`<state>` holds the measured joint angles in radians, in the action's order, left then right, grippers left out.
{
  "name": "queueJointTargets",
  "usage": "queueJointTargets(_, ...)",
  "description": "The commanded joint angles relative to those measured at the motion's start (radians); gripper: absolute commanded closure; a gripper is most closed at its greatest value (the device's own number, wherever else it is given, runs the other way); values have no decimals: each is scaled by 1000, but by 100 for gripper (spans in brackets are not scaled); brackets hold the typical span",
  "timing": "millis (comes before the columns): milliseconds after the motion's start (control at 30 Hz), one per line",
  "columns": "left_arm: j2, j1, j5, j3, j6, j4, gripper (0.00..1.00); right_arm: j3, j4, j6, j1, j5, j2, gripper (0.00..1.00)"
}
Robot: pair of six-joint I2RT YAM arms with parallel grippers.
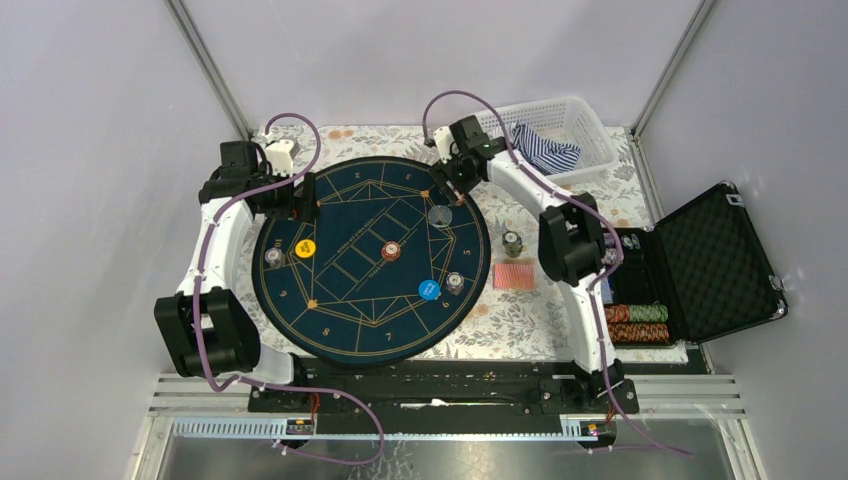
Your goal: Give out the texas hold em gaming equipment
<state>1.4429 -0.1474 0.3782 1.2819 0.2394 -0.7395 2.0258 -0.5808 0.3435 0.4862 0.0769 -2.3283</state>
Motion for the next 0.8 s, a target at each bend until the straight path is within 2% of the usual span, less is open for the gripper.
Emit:
queueJointTargets(0, -28, 3, 31, -8, 20, 24, 1, -32, -34, 1, 8, 99, 215, 17)
queueJointTargets(300, -42, 31, 67, -16, 42, 5, 1, -226, -23, 2, 63, 276, 391, 13)
queueJointTargets(467, -39, 41, 118, -30, 15, 4, 1, -268, 3, -38, 140, 282, 401, 13)
queueJointTargets(600, -38, 139, 81, -67, 46, 15, 1, -255, -24, -62, 138, 280, 407, 12)
queueJointTargets(767, 21, 285, 93, -75, 74, 75, 2, -373, 3, -64, 110, 273, 482, 12)
